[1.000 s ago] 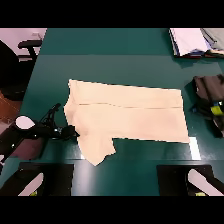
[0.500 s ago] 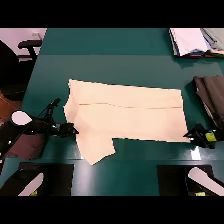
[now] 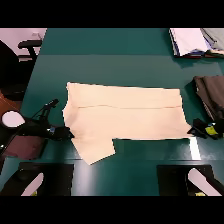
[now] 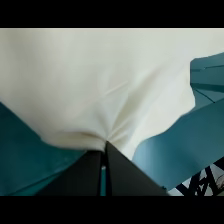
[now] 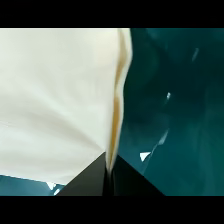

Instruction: Fold the shirts.

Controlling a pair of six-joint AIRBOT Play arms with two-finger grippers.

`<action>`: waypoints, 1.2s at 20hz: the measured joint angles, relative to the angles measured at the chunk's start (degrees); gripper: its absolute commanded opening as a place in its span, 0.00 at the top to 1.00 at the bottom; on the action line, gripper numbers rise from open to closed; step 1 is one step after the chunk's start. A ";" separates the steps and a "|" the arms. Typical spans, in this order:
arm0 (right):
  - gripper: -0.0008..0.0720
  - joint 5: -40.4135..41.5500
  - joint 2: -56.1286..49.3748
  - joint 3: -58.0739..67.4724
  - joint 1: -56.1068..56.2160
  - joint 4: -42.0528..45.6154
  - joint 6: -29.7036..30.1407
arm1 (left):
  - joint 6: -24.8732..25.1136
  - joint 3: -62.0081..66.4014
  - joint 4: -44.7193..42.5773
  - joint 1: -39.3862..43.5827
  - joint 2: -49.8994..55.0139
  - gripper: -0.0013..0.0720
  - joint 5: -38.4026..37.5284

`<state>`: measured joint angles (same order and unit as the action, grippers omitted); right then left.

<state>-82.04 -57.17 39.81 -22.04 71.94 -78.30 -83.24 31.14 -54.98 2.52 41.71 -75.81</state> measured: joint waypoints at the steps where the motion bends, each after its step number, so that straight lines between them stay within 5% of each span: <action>1: 0.97 -1.64 2.12 0.85 0.26 0.63 0.02 | -0.96 1.03 -0.61 0.02 -1.70 0.95 -2.23; 7: 0.97 -5.55 5.70 7.56 4.22 3.67 -0.85 | -2.40 10.58 -3.61 0.02 -2.93 0.95 -6.97; 18: 0.97 1.14 -24.92 33.70 18.05 4.15 -4.55 | 6.10 30.14 -8.79 0.02 30.25 0.95 14.47; 19: 0.96 1.36 -27.26 35.65 18.47 3.93 -4.61 | 6.43 31.52 -8.79 0.02 32.85 0.78 15.91; 20: 0.84 1.40 -29.44 37.62 18.69 3.26 -4.70 | 6.64 32.61 -8.63 0.02 34.77 0.44 17.11; 21: 0.59 1.53 -31.21 39.30 18.69 2.08 -4.68 | 6.64 33.59 -8.50 0.00 36.30 0.35 18.03; 22: 0.43 1.75 -32.83 40.87 18.38 0.17 -4.02 | 6.62 34.25 -8.02 -0.04 37.31 0.34 18.84; 24: 0.36 1.51 -34.69 42.97 17.03 -3.98 -2.34 | 6.40 35.69 -7.04 0.02 38.58 0.35 19.30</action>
<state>-80.53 -91.85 82.78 -5.02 67.96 -80.64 -76.84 66.83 -62.02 2.55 80.29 -56.51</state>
